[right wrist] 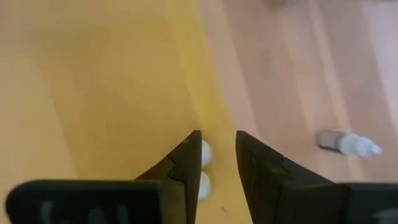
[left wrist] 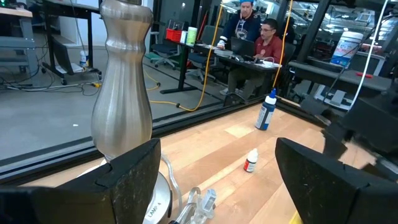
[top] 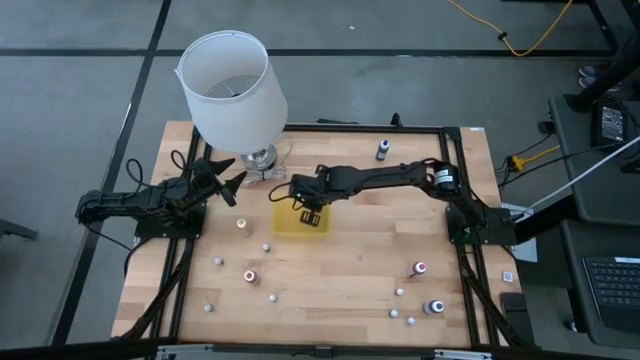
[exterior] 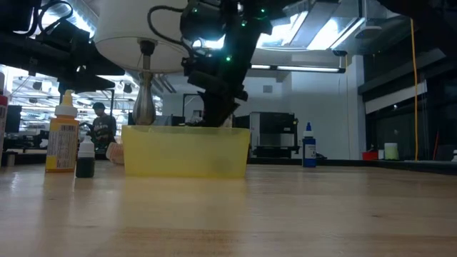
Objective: Pick & Place food coloring
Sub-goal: Put the red food coloring bottle into the yellow bin
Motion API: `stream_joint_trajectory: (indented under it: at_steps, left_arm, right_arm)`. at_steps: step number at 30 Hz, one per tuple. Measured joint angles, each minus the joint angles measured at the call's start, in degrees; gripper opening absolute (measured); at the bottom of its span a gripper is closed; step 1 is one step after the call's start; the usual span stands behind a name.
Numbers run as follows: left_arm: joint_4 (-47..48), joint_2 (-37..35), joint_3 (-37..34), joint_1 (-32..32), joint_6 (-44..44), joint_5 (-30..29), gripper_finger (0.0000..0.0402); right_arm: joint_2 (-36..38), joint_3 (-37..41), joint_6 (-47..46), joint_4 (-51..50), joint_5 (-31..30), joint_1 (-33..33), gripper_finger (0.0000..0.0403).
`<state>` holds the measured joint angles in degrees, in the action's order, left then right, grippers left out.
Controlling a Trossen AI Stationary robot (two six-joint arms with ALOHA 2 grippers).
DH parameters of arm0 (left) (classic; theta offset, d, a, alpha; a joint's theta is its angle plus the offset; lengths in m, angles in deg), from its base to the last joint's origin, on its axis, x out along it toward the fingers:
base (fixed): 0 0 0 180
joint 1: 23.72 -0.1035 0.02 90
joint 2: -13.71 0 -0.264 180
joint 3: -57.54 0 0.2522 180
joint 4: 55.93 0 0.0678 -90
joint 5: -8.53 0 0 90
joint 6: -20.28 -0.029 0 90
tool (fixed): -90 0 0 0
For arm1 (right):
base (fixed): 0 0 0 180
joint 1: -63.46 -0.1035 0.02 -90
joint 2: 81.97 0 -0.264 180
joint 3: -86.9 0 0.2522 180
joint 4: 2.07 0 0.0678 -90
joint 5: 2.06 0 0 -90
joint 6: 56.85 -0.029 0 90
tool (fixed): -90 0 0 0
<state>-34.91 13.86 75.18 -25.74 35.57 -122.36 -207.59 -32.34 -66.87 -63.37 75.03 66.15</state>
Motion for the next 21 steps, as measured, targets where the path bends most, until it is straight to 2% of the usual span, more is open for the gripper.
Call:
stream_joint_trajectory:
  at_steps: [13, 18, 21]
  left_arm:
    - [0.00, 0.00, 0.00, 0.00, 0.00, 0.02, 0.0311]
    - [0.01, 0.00, 0.00, 0.00, 0.00, 0.01, 0.0312]
    - [0.01, 0.00, 0.00, 0.00, 0.00, 0.01, 0.0312]
  right_arm:
    - [0.35, -13.99, -0.31, -9.88, -1.89, 2.09, 0.0101]
    - [0.35, -18.03, -5.04, -14.99, -4.28, 3.39, 0.0106]
    - [0.35, -19.51, -9.88, -18.63, -5.81, 4.35, 0.0126]
